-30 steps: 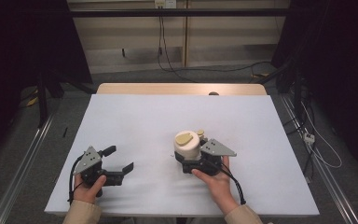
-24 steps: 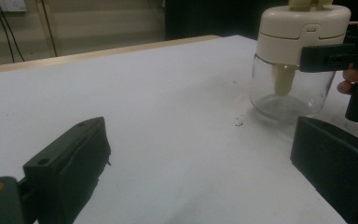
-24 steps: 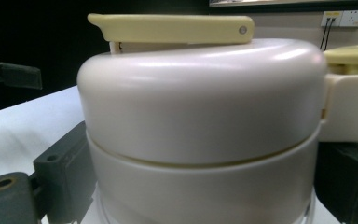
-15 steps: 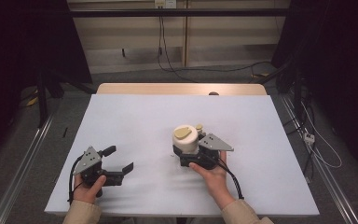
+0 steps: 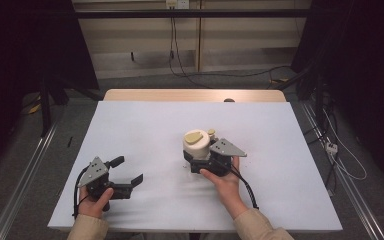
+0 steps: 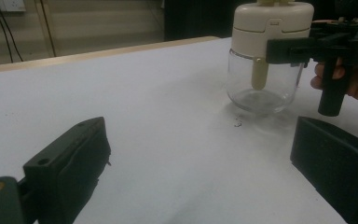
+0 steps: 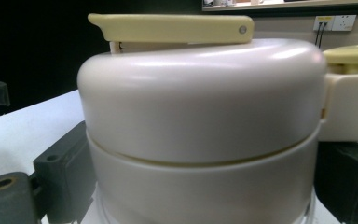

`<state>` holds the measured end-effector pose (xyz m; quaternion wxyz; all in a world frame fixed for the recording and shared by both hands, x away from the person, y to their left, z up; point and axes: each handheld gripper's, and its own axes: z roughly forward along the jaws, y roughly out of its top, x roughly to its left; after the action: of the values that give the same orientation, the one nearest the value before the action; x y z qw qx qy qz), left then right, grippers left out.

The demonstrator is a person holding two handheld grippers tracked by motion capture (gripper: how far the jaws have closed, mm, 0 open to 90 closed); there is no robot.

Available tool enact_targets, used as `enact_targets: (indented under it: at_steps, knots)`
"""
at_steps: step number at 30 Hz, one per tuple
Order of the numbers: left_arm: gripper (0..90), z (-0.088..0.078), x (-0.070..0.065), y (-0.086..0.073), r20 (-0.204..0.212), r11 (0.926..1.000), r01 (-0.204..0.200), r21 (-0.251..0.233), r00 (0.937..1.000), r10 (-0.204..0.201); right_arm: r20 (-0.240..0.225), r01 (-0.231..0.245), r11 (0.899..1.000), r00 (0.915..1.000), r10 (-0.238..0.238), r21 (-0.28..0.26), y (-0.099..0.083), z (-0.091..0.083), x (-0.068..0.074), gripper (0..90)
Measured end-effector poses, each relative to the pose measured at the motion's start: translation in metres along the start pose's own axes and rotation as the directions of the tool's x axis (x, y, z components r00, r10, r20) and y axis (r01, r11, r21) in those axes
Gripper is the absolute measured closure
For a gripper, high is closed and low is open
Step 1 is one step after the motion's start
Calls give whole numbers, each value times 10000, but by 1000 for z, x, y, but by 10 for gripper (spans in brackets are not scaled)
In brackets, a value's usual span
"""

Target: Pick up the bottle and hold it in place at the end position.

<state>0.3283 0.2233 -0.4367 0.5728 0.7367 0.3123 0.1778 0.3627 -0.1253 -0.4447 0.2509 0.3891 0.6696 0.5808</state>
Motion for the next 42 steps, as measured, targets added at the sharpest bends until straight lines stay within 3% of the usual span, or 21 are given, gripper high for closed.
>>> enact_targets:
  at_steps: [13, 42]
  knots:
    - [38, -1, 1, 0, -1, 10000, 8, -4, 10000, -8, 55, 140, 9999, 9999, -139, -62, 3, 12, -3, 74]
    - [38, 0, 1, 0, 43, 9999, 97, -43, 9999, -96, 482, -15, 9997, 9988, 27, -263, 4, 23, -17, 74]
